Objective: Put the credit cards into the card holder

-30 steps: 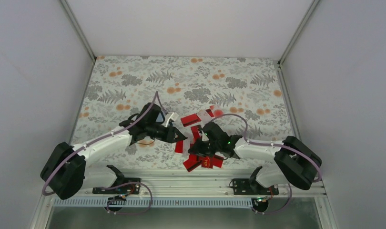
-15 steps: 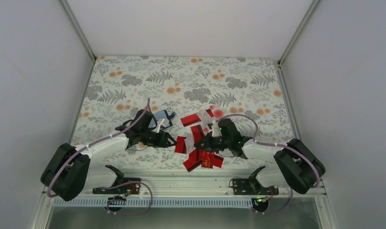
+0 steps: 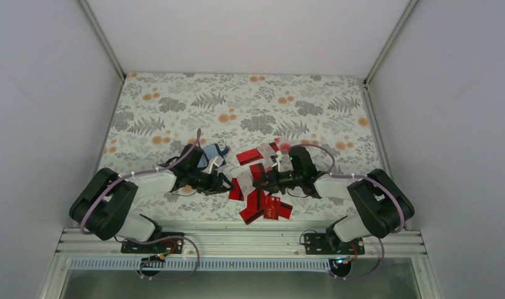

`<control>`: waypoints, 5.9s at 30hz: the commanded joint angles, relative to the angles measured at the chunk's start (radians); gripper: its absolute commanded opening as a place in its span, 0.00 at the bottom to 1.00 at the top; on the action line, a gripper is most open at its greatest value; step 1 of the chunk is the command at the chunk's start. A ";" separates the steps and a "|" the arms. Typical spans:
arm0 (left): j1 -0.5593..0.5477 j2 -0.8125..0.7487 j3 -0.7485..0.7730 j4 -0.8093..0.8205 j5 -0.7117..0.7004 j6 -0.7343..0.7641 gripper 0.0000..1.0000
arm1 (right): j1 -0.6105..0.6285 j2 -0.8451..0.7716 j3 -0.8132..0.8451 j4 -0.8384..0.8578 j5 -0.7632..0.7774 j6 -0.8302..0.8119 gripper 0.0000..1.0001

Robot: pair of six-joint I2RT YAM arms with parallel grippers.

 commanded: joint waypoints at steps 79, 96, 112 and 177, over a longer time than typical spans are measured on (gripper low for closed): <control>0.135 -0.334 0.256 -0.194 -0.293 -0.291 0.02 | -0.062 0.152 0.810 -0.693 -0.124 -0.329 0.49; 0.514 -0.313 0.121 -0.468 -0.054 0.213 0.02 | 0.118 0.489 1.110 -0.822 0.053 -0.562 0.49; 0.569 -0.036 0.108 -0.268 0.009 0.244 0.02 | 0.131 0.720 1.282 -0.883 0.018 -0.600 0.45; 0.566 0.218 0.186 -0.144 0.029 0.211 0.02 | 0.114 0.929 1.290 -0.918 0.007 -0.676 0.27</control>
